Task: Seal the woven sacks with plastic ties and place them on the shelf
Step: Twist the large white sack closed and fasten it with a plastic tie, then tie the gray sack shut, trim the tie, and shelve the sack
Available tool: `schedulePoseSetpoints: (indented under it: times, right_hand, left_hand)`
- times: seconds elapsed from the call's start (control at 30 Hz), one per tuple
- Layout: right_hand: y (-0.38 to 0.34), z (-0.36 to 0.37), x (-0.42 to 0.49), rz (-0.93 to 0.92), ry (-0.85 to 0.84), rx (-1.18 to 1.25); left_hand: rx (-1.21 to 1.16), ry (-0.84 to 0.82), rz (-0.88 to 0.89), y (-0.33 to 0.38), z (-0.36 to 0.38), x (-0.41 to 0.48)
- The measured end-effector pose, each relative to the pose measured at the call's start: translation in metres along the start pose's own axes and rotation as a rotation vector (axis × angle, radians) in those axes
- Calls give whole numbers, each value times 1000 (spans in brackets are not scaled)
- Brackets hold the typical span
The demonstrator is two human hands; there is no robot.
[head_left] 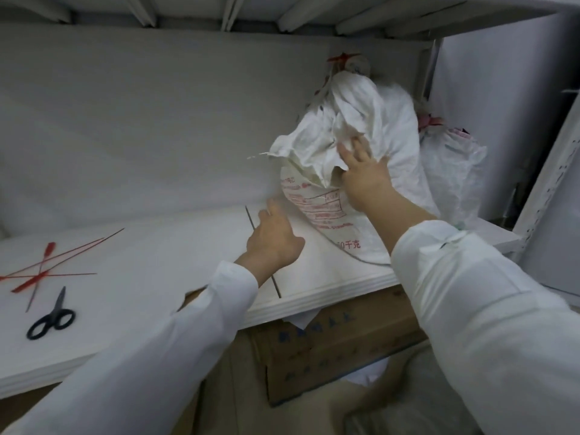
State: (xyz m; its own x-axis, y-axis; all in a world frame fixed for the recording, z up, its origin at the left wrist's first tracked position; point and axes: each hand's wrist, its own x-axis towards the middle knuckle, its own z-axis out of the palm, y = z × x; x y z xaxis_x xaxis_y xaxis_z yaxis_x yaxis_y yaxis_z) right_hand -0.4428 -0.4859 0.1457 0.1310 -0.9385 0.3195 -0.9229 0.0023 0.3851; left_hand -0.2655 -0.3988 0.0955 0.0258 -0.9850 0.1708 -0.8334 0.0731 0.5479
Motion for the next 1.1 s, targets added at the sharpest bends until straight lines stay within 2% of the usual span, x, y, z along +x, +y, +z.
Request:
schedulePoseSetpoints:
  times: [0.13,0.23,0.4,0.53,0.63,0.93,1.1]
  right_hand:
    - [-11,-15,3,-9,-110,80]
    - [-24,-18,-12,-66,-126,103]
    - [-16,-19,-70,-76,118,356]
    - [7,-31,-124,-56,176,436]
    - [37,-35,-170,73,157,447]
    - [144,5,-333,473,-93,386]
    - [188,44,-421,692,-307,371]
  left_hand:
    - [-3,-15,-21,-8,-5,3]
    - [-13,-34,-39,-6,-7,-3]
    - [-18,-52,37,10,-18,-26]
    - [-19,-55,128,34,-29,-53]
    - [-3,-86,186,57,-24,-83]
    - [73,-251,354,147,52,-183]
    - [119,-352,487,188,94,-228]
